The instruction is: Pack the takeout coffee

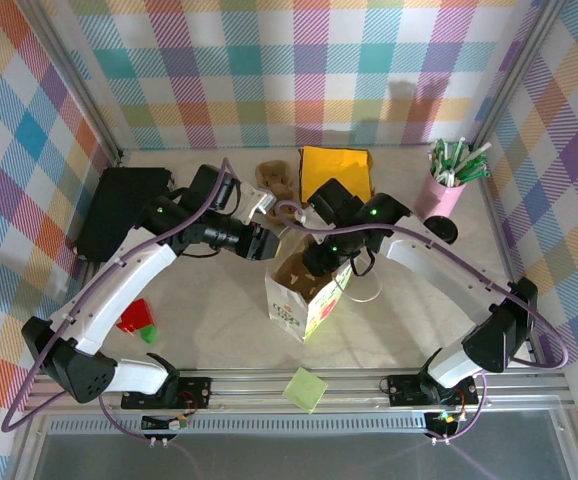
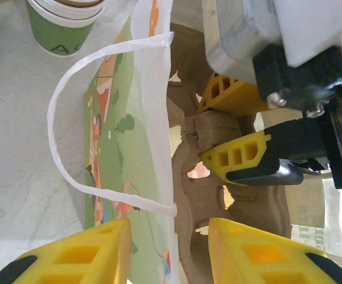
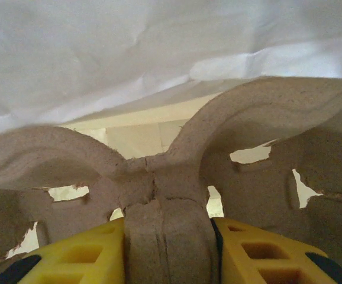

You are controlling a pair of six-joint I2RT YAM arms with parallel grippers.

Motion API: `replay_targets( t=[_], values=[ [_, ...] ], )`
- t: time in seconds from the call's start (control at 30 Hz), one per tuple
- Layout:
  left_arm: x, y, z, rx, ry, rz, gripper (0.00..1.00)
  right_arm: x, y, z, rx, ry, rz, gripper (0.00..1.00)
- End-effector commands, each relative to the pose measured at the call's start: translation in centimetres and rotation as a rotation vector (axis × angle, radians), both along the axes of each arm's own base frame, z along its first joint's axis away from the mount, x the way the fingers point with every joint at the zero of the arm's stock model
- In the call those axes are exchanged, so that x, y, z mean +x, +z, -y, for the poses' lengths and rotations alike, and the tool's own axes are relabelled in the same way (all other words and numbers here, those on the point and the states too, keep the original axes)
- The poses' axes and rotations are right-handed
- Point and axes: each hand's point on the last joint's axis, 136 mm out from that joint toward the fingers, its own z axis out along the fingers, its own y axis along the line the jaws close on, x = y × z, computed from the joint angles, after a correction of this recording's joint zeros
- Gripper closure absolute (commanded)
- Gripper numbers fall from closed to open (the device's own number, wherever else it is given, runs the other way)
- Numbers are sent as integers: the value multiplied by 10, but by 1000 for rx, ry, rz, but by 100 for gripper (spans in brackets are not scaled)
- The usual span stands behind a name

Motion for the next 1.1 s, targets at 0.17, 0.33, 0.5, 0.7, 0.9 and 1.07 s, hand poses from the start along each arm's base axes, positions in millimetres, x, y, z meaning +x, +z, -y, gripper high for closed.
replay_targets(
  t=[0.17, 0.33, 0.5, 0.7, 0.9, 1.07],
  values=[
    [2, -9, 9, -24, -24, -26, 66, -9, -4, 1, 12, 163, 76, 61],
    [0, -7, 13, -51, -40, -35, 68, -11, -9, 1, 4, 185, 67, 60],
    [0, -5, 14, -64, -41, -19, 60, -12, -12, -4, 19, 197, 56, 60],
    [-1, -10, 17, -69, -45, -37, 68, -11, -16, -7, 22, 193, 45, 60],
    [-1, -2, 13, -80, -25, -2, 94, -14, -23, -9, 32, 208, 30, 60],
    [2, 3, 12, -92, 9, 10, 100, -16, -33, -8, 11, 230, 12, 60]
  ],
)
